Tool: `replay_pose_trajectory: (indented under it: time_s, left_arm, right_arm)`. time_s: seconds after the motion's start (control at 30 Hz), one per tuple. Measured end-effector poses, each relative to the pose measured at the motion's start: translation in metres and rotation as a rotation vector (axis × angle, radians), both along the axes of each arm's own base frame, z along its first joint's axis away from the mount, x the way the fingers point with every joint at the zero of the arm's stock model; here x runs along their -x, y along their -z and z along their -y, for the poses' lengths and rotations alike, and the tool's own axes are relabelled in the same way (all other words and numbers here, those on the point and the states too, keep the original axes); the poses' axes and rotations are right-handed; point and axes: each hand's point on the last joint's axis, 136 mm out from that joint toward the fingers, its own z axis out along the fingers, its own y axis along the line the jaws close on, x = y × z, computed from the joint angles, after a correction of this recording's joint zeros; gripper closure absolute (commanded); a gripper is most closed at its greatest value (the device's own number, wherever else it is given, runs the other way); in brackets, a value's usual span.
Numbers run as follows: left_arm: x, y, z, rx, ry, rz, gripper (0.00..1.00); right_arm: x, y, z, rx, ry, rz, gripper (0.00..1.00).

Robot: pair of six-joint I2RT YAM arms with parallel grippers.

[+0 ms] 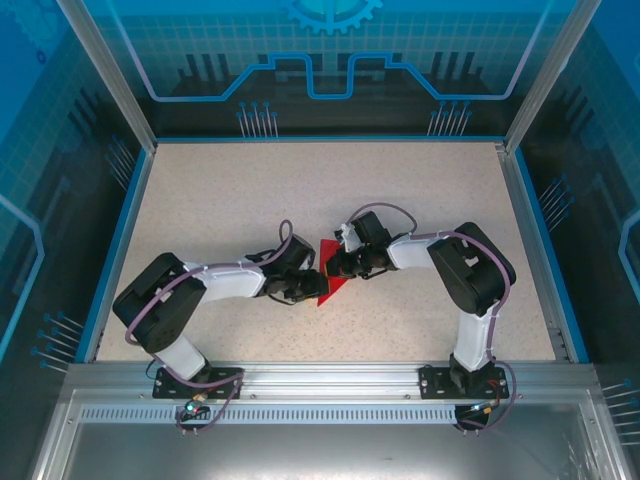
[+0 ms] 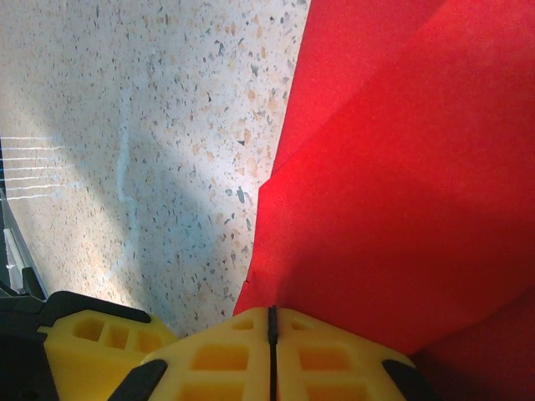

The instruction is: Fold a paper plane with a square sheet of paper (pick it up from the middle)

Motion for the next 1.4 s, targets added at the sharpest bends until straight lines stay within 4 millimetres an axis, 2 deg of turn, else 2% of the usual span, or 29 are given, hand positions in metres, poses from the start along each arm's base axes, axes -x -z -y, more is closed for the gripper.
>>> replay_pose_trajectory:
  time_s: [0.2,0.47,0.93,1.03,1.17,1.3,1.4]
  left_arm:
    - [0.000,0.003,0.001,-0.073,0.030,-0.021,0.70]
    - [0.001,0.007,-0.004,-0.173,0.055,-0.035,0.84]
    - [0.001,0.009,-0.006,-0.191,0.061,-0.035,0.91]
    - [0.001,0.007,-0.006,-0.189,0.061,-0.029,0.89]
    - [-0.001,-0.001,-0.005,-0.191,0.051,0.004,0.76]
    - [-0.007,-0.028,-0.002,-0.145,0.024,0.071,0.66]
    - [-0.012,-0.041,0.001,-0.115,0.017,0.106,0.65]
  right_arm:
    - [0.000,0.000,0.000,0.000,0.000,0.000,0.93]
    - [0.000,0.000,0.000,0.000,0.000,0.001,0.93]
    - [0.000,0.000,0.000,-0.004,0.000,0.007,0.93]
    - [0.000,0.000,-0.001,-0.005,-0.001,0.009,0.93]
    - [0.000,0.000,-0.001,-0.007,-0.001,0.011,0.93]
    - [0.000,0.000,-0.001,-0.011,0.000,0.013,0.93]
    - [0.000,-0.001,-0.001,-0.016,0.002,0.013,0.94]
